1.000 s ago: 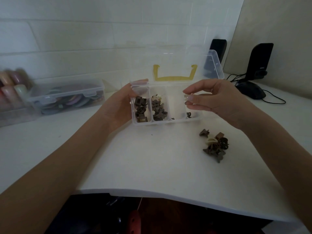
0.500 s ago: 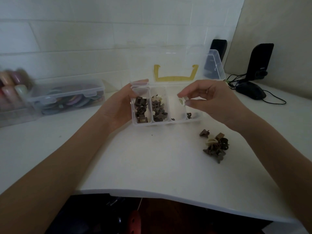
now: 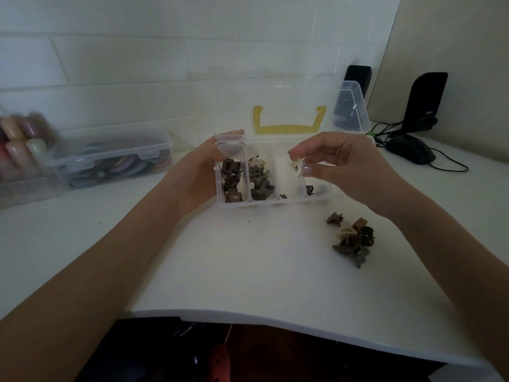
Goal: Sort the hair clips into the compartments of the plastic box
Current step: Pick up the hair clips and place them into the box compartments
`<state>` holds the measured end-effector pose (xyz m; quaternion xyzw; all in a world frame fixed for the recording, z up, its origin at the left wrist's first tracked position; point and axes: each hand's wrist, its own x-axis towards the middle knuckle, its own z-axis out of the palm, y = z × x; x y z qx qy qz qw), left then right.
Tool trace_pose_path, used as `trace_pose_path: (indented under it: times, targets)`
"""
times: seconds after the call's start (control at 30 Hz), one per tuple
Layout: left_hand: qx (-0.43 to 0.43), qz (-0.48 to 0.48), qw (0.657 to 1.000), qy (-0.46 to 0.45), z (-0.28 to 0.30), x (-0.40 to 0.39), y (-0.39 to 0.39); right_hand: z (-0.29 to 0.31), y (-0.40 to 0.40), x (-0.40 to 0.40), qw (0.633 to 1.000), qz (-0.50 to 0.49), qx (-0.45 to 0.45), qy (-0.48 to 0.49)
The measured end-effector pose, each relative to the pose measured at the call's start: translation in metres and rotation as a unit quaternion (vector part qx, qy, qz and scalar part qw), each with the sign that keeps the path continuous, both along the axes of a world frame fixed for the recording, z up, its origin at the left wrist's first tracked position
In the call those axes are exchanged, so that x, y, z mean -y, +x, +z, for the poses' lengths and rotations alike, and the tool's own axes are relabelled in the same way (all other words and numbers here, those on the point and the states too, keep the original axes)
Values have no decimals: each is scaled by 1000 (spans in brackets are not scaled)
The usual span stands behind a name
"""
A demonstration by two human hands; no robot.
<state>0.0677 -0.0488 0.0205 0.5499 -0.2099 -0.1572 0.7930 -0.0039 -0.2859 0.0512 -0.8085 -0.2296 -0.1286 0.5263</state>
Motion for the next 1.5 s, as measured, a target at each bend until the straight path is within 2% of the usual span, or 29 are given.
trace_pose_path:
  times: [0.3,0.53,0.8,1.2,1.5]
  targets:
    - [8,13,1000,10,3,2,-3,3,0,3,999,-37,14,16]
    - [-22,68,997,-23,6,-11,-1,7,1,8,987,-112,8,112]
    - [-48,99,993,-40,6,-15,-1,8,1,9,982,-175,30,66]
    - [-48,125,990,-35,4,-18,1,7,3,8,988,-134,-2,72]
    - [-56,141,988,-42,6,-20,-1,7,2,10,984,-171,30,45]
